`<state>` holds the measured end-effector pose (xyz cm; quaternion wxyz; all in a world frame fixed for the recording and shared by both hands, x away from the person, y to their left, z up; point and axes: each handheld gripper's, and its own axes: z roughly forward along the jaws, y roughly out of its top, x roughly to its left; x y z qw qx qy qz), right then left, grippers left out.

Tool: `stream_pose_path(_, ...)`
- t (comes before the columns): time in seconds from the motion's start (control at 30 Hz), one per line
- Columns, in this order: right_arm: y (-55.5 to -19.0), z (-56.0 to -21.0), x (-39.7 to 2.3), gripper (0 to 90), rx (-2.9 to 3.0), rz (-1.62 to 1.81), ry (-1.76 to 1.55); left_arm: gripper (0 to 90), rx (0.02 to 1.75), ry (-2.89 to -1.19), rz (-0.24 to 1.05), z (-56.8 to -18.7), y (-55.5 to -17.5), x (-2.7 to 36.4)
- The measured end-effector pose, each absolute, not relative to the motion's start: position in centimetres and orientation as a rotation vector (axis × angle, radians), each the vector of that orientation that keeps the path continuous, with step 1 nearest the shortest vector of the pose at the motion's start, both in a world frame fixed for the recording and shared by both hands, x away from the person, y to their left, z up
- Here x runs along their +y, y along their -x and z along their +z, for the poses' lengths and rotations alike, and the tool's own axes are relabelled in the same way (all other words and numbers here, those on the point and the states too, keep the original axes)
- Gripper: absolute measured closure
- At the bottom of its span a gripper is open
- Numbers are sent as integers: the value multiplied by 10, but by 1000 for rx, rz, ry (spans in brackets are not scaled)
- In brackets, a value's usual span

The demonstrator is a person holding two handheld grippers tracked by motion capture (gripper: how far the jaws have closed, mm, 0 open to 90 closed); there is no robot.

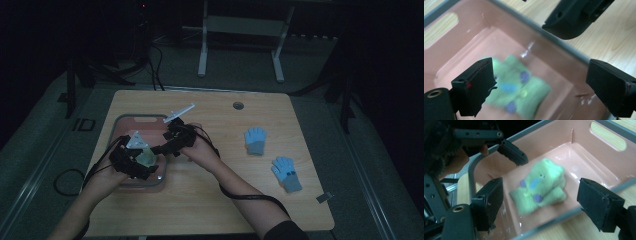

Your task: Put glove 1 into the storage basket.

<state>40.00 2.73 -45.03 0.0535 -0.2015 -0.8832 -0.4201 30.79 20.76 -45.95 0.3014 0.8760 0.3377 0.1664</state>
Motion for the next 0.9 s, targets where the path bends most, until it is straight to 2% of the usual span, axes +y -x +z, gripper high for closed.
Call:
stream_pose_path(0.27,-391,-445,-11,205,-2717,-1311,622,84,824,-2314,429,-450,-301,180)
stream_pose_path(0.57,-391,-451,-49,205,-2733,-1328,639,31,728,-2334,369,-445,-299,144)
stream_pose_path(0.9,-391,-458,-88,150,-2756,-1321,693,22,646,-2333,283,-454,-298,106)
